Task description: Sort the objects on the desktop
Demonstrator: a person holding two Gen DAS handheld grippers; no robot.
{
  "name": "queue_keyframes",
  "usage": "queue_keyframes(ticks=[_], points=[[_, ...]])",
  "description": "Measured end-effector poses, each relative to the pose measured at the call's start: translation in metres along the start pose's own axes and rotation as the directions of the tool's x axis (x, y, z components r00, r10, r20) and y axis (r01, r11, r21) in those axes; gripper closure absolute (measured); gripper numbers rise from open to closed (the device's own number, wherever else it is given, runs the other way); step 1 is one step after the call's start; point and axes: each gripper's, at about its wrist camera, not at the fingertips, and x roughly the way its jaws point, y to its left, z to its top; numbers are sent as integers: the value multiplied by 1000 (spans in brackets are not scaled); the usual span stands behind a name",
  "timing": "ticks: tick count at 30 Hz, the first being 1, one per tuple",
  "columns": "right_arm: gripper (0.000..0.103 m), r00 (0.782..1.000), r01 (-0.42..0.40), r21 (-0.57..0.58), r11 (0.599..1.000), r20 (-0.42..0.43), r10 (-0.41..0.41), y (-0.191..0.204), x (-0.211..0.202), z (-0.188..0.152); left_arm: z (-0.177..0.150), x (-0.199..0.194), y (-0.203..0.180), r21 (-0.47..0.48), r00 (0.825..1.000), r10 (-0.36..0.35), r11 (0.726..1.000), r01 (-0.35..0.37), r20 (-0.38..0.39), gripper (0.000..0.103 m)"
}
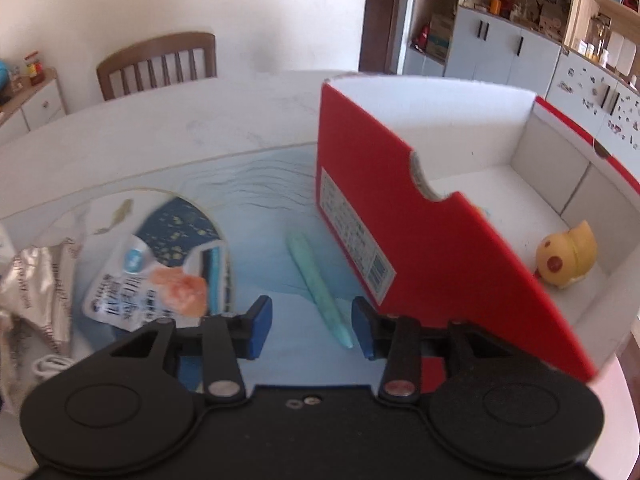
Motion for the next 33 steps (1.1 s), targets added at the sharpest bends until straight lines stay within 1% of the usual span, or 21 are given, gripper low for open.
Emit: queue_keyframes(ticks=[3,7,10,11,12,14,17,19,26,29,33], points=[[59,1000,0,-3,1000,-19,0,-2,12,-2,0,1,0,1,1000,0,1000,0,-5,47],[58,1000,-27,12,1000,4,27,-3,18,-1,-2,3,0,0,1000,1,1000,-1,-13,47],[60,999,-44,-2,999,20,44,-1,21,1,-3,4,1,-3,1000,0,1000,0,-18,47],[67,998,-50,-5,999,25,50,-1,22,2,-4,4,1,-4,1000,0,1000,-1,-18,47],[77,998,-53,-10,999,31,53,-1,23,3,-4,4,1,-4,1000,1,1000,-1,-18,47],[91,998,-53,-13,999,34,53,-2,24,5,-4,4,1,-4,1000,0,1000,0,-18,47],[93,998,-57,-33,998,39,59,-2,23,6,-4,3,0,-3,1000,0,1000,0,-16,47],[93,998,-43,-37,998,38,44,-2,21,5,-5,3,-1,0,1000,0,1000,0,-14,47],[93,997,-47,-55,997,59,51,-6,2,1,-2,3,-10,9,1000,-10,1000,10,-6,47],[93,996,-67,-39,997,55,69,-11,-10,2,1,3,-14,19,1000,-17,1000,17,1,47],[93,993,-99,-50,994,61,102,-15,-32,3,5,2,-21,30,1000,-27,999,27,13,47]])
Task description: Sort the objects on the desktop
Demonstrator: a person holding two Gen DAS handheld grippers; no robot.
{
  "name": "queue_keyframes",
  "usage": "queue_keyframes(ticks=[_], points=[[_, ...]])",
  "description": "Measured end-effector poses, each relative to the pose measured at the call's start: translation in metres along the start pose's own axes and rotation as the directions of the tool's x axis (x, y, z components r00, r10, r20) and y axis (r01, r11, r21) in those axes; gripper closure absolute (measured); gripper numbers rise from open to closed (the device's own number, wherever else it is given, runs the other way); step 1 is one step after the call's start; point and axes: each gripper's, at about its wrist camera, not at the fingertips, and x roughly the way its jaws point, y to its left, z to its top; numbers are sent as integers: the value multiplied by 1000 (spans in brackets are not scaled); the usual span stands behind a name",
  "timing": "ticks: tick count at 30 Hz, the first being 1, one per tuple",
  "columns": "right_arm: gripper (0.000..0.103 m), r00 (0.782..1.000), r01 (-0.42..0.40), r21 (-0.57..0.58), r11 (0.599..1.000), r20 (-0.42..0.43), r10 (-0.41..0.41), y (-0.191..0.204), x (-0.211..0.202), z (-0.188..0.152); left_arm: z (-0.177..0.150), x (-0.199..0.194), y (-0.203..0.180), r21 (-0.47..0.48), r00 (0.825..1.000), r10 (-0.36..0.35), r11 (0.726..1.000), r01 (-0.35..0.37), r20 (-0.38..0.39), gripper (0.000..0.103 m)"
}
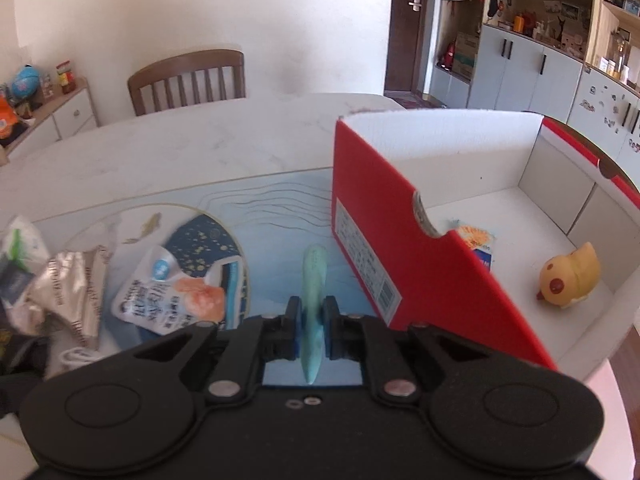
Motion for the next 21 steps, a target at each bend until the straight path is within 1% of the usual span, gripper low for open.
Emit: queue_keyframes(ticks=[4,11,17,21], points=[[93,999,-33,-3,999,9,33,-2,-19,2,5,-2,-6,8,1000,-7,1000,7,12,47],[93,997,-70,7,998,33,69,-12,-50,11,15,-9,-16,25,999,-12,1000,11,34,47],[93,994,-84,6,996,65,83,-27,-70,23,28,-13,-27,27,999,-19,999,18,49,47],[93,993,-89,-8,996,77,89,-43,-80,32,37,-13,-36,28,998,-38,999,37,56,47]])
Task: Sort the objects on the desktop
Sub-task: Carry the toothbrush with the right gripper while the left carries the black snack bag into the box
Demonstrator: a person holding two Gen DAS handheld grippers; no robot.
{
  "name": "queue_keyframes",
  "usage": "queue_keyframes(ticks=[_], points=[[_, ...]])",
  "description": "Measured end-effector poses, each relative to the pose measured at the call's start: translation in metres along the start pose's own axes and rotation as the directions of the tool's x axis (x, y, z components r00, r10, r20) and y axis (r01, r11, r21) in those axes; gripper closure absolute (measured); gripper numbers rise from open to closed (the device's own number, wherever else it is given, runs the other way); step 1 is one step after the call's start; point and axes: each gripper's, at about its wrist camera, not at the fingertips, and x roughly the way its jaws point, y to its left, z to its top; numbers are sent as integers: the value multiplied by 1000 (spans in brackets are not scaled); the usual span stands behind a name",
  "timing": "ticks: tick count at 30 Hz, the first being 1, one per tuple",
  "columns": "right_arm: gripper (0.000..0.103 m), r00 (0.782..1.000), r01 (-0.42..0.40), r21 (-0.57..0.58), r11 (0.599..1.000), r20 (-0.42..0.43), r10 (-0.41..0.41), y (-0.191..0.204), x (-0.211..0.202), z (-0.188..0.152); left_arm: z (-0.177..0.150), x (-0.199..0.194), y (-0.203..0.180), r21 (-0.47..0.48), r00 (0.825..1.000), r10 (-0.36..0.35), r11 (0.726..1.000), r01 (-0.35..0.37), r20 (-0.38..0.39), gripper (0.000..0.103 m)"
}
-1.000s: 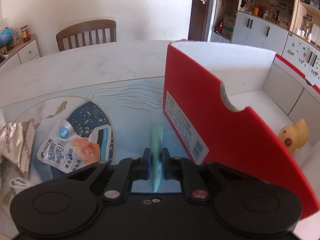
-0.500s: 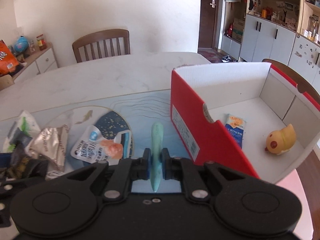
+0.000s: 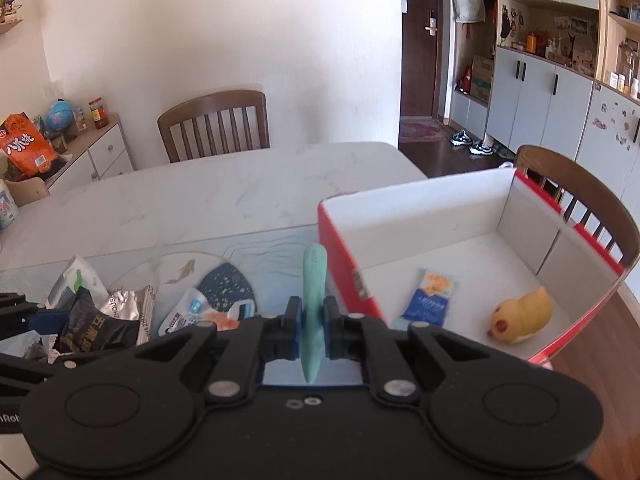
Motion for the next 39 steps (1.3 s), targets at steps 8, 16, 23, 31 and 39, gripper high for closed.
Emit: queue_keyframes(ticks=[8,16,23,31,39], points=[[93,1000,10,10,1000,23,-10,-40,-11,15,22,5,-27,11,1000,-13,1000,13,23,47],[93,1000,9,19,1000,16,-9,-74,-7,19,42,18,-55,34,999,-19,999,18,35,47],[93,1000,22,31,999,4,-23,-102,-1,20,64,37,-75,60,998,-40,998,37,45,47],[93,999,42,59,997,-21,-41,-131,10,20,88,66,-100,112,996,-81,991,78,26,47],[93,997,56,66,996,-52,-52,-149,26,19,113,107,-122,160,992,-123,979,127,-31,47]])
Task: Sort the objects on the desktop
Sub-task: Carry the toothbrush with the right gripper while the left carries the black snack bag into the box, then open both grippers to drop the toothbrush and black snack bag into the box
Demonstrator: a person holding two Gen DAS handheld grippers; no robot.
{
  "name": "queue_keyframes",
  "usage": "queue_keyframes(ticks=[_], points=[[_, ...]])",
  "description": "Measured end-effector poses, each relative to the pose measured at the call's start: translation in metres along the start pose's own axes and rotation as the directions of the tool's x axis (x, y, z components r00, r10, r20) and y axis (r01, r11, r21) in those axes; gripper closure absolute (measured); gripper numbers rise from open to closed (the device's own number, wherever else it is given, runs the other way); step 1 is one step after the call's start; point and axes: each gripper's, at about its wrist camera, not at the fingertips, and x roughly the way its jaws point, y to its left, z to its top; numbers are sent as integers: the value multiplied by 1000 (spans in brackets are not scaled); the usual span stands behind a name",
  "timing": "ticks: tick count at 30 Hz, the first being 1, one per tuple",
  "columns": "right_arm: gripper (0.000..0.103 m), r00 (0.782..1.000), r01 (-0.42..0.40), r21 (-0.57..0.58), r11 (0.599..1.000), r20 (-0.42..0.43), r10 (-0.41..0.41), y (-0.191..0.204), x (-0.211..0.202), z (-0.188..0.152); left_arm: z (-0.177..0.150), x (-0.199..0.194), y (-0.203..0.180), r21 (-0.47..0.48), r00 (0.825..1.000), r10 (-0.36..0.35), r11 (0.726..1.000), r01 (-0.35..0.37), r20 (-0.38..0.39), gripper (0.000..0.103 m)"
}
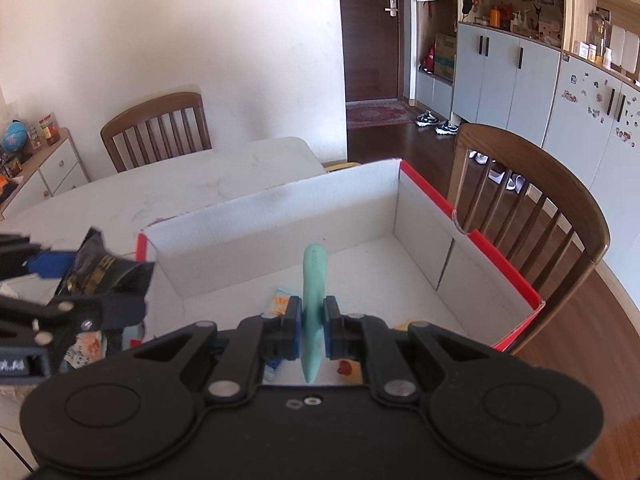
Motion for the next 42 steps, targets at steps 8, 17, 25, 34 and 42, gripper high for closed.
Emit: queue_keyframes(ticks=[8,17,25,34,42], points=[[93,999,10,-9,1000,-41,-10,-6,17,-7,19,47,-13,56,996,-30,998,34,-80,47],[93,997,9,-30,1000,-82,-12,-9,29,-13,27,98,-17,102,980,-48,992,69,-193,47],[93,987,9,-18,1000,-160,-11,-18,49,-16,28,131,-21,128,956,-42,988,82,-289,47],[93,972,-11,-107,994,-236,-15,-6,58,-18,31,152,-16,136,939,-12,989,63,-343,47],[93,965,-18,-83,996,-263,-4,2,57,-20,28,159,-3,140,931,20,990,33,-365,47]])
